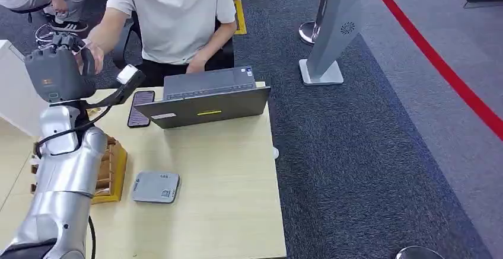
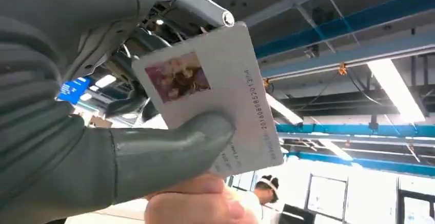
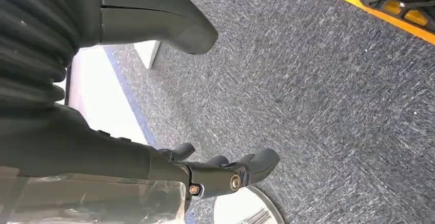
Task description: Pass the card to the sensor for recognition and then transmit it.
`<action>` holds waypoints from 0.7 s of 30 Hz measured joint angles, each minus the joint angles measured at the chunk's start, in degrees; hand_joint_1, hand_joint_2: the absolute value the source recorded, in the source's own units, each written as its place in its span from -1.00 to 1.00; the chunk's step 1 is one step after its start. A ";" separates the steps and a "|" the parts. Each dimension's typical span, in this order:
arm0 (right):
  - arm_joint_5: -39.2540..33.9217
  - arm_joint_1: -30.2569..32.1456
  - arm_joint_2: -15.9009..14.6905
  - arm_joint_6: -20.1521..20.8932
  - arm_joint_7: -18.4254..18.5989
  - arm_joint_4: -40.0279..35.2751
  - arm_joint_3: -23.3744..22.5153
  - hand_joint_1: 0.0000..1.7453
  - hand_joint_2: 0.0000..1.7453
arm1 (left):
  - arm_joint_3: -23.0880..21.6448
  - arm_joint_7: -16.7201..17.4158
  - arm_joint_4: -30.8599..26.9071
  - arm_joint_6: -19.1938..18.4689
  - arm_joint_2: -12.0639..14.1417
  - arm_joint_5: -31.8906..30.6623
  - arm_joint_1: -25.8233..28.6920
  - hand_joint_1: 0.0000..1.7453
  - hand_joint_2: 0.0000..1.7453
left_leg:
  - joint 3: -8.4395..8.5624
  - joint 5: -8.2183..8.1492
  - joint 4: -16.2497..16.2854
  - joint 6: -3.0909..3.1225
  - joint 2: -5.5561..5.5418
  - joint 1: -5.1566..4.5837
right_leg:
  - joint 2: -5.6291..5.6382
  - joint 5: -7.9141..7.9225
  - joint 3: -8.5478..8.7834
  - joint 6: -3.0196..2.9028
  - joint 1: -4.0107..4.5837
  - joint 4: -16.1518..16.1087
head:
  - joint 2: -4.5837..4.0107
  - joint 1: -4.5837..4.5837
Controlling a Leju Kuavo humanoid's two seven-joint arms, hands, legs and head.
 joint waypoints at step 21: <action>-0.13 0.33 -0.02 -0.37 -0.15 0.09 0.00 -1.00 1.00 | -0.02 -3.39 1.09 0.02 -2.03 4.86 1.61 -1.00 1.00 | 0.00 0.00 0.00 0.00 0.00 -0.01 | -0.01 0.00 0.00 0.00 -0.01 -0.01 | 0.00 0.00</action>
